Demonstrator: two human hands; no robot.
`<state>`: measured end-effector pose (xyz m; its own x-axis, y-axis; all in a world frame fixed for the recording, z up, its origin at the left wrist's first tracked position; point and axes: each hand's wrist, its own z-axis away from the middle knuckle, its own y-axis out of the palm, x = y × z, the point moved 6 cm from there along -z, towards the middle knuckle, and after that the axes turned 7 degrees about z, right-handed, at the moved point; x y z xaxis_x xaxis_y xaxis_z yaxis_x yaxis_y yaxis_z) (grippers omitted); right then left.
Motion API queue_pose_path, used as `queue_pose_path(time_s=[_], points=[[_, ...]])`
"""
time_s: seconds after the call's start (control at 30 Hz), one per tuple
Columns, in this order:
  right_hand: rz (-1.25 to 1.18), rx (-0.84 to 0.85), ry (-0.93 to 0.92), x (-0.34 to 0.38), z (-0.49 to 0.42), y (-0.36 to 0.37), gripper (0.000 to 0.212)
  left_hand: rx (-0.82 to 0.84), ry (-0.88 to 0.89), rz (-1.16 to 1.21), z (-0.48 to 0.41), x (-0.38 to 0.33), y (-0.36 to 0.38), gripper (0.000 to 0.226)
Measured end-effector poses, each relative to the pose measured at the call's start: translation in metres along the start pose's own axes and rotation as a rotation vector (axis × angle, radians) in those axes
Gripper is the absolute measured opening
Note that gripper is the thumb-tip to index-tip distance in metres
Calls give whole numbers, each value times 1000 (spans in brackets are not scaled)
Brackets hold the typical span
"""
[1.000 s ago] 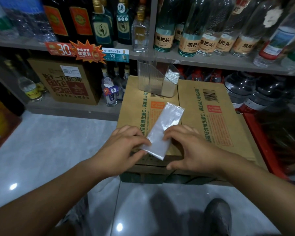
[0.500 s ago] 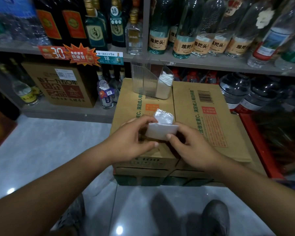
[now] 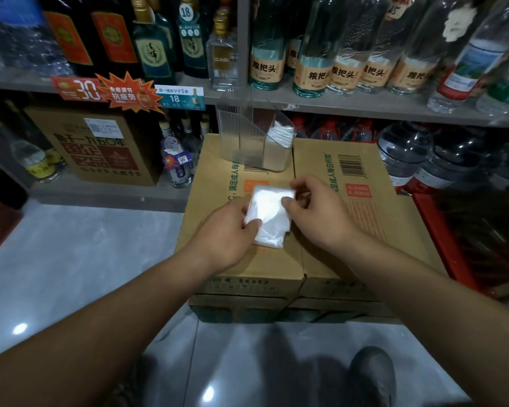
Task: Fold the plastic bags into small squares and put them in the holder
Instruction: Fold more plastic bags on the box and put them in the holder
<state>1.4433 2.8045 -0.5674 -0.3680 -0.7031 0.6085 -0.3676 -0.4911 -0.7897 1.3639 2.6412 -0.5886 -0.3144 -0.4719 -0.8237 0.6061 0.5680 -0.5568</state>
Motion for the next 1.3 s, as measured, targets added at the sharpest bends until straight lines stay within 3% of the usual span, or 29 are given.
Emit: queue_pose_path(time_s=[0.1,0.33,0.57,0.63,0.8,0.93,1.13,1.3], points=[[-2,25,-45,3,-7,4,40,-9,-8,-44,-4,2,0,21],[118,25,-185,13,-12,10,14,-49,18,-5,-2,1,0,28],[135,94,-237,13,0,15,12,56,161,-26,23,0,-1,69],[111,137,-255,14,8,16,12,68,242,-99,36,-4,-3,67],[97,172,-351,18,24,22,12,148,516,-558,61,-10,9,61],[262,100,-383,17,36,22,29,278,417,-671,63,12,20,73],[576,437,-391,4,69,35,72,264,457,-732,64,18,24,74],[671,475,-405,-1,71,39,74,234,474,-733,63,19,25,70]])
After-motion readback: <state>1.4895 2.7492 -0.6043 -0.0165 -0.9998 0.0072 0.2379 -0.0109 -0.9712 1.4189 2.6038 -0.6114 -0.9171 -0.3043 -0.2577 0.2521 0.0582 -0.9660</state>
